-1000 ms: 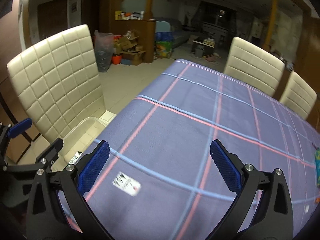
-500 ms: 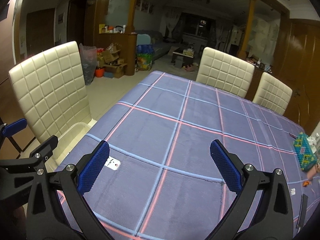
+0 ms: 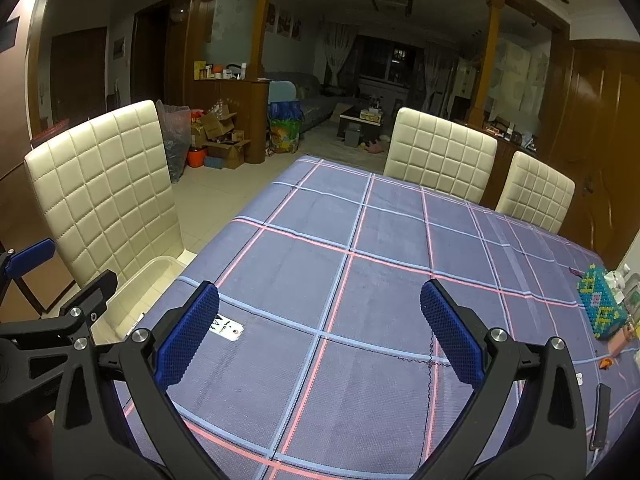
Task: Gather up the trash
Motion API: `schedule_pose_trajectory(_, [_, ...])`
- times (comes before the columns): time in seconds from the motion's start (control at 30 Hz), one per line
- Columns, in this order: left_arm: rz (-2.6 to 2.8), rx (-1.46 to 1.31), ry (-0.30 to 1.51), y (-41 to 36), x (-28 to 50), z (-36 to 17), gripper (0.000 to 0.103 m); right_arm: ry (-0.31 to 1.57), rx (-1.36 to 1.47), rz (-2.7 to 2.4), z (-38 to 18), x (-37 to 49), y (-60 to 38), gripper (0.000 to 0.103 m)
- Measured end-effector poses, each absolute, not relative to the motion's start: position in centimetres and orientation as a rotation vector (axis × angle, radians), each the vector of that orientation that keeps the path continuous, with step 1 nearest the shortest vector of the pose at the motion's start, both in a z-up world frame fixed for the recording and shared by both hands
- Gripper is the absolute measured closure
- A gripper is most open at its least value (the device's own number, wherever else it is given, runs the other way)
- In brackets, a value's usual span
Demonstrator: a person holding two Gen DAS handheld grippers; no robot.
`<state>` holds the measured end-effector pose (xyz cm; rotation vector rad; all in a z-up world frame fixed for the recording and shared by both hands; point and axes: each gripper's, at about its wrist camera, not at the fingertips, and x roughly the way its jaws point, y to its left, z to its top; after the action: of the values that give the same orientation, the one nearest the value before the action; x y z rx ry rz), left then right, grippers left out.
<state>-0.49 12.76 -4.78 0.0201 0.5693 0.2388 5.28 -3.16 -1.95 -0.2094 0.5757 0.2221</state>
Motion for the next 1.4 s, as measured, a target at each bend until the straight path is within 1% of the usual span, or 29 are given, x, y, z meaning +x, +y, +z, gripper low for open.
schedule_pose_trajectory(1.4, [0.219, 0.018, 0.557, 12.47, -0.84, -4.86, 0.019, 0.588, -0.209, 0.225, -2.54, 5.19, -3.05, 0.004])
